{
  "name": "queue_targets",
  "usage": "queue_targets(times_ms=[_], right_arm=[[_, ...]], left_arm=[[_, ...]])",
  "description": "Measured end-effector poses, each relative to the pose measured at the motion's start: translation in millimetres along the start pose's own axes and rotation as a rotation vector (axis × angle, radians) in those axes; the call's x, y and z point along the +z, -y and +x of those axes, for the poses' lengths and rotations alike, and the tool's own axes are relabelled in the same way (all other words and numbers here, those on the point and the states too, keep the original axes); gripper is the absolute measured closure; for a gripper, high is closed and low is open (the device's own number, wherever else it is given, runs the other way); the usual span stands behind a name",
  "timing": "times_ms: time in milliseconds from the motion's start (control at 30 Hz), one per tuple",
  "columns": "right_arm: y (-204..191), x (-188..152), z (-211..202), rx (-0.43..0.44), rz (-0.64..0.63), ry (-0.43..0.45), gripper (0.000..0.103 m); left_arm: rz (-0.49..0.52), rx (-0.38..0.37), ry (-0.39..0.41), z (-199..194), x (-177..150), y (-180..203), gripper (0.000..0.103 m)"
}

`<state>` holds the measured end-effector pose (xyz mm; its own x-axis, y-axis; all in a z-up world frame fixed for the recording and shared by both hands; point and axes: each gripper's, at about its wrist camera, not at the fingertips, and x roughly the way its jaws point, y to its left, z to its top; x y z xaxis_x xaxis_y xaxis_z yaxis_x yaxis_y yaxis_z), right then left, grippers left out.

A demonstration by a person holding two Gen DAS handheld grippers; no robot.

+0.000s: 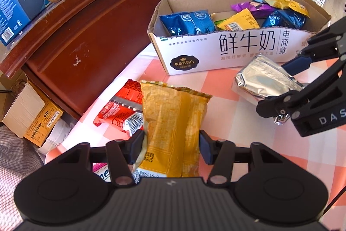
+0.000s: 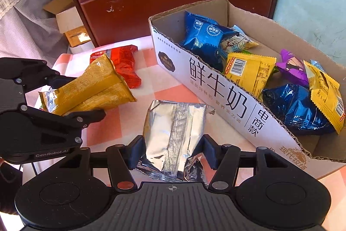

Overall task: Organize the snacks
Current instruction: 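Lift both held bags and carry them toward the cardboard box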

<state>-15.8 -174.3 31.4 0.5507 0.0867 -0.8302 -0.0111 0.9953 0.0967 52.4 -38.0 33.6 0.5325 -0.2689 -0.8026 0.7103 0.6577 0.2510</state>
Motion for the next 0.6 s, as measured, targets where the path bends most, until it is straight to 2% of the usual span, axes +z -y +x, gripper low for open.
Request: queue_targets(times_ms=[233,600], right_arm=[[2.1,2.3,-14.5,0.003,-0.002,0.048,0.045],[7.4,0.8,-22.5,0.008,0.01,0.075,0.045]], left_arm=[[-0.06,0.009,0.047,-9.2,11.6,-9.0,0.05],[-0.133,0.025,0.095,-18.7,25.9,-19.0,0.05]])
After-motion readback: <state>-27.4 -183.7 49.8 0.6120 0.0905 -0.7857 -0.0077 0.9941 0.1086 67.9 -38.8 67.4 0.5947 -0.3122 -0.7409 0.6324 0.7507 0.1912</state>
